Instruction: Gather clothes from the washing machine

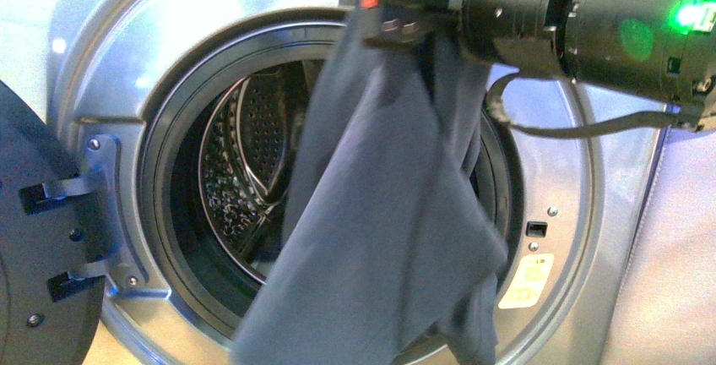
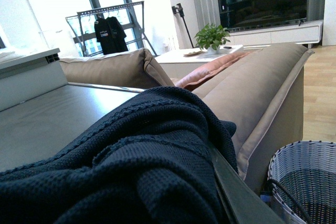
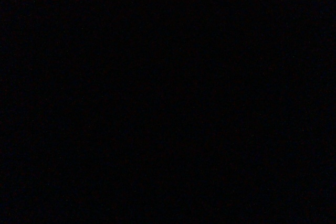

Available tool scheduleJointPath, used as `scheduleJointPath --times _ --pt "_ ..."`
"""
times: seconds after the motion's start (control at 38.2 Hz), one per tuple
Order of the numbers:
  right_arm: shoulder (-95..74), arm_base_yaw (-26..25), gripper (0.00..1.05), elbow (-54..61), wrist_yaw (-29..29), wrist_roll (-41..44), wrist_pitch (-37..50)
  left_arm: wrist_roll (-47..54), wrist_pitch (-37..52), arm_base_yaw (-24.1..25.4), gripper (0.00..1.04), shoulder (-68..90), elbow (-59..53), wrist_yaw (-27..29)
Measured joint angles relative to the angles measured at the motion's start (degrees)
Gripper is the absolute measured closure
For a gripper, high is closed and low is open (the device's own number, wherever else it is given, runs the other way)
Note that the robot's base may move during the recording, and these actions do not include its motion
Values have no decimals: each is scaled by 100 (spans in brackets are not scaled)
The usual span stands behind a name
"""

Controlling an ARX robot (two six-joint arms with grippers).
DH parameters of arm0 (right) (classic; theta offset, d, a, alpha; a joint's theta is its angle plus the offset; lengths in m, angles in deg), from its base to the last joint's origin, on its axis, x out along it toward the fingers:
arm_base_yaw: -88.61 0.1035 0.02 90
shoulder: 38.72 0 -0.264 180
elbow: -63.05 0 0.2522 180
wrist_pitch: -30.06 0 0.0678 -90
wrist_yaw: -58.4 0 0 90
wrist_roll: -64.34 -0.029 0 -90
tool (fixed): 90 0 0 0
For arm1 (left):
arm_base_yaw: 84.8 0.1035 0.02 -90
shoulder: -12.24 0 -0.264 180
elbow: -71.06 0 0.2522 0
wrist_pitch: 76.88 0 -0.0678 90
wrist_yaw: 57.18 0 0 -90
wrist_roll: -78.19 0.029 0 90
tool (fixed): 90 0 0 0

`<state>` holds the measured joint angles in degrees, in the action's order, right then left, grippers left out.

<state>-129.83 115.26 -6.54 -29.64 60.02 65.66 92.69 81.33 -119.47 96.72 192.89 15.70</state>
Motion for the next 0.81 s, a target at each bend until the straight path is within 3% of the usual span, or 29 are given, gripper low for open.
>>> scheduleJointPath --times 0.31,0.6,0.81 --pt "686 -444 96 474 94 -4 133 -13 0 0 96 0 2 -17" --pt "1862 -1692 100 636 761 -245 -654 -13 2 -2 56 -7 17 -42" --pt "2551 -2896 100 507 1519 -566 -1294 -13 2 -4 28 -7 17 -44"
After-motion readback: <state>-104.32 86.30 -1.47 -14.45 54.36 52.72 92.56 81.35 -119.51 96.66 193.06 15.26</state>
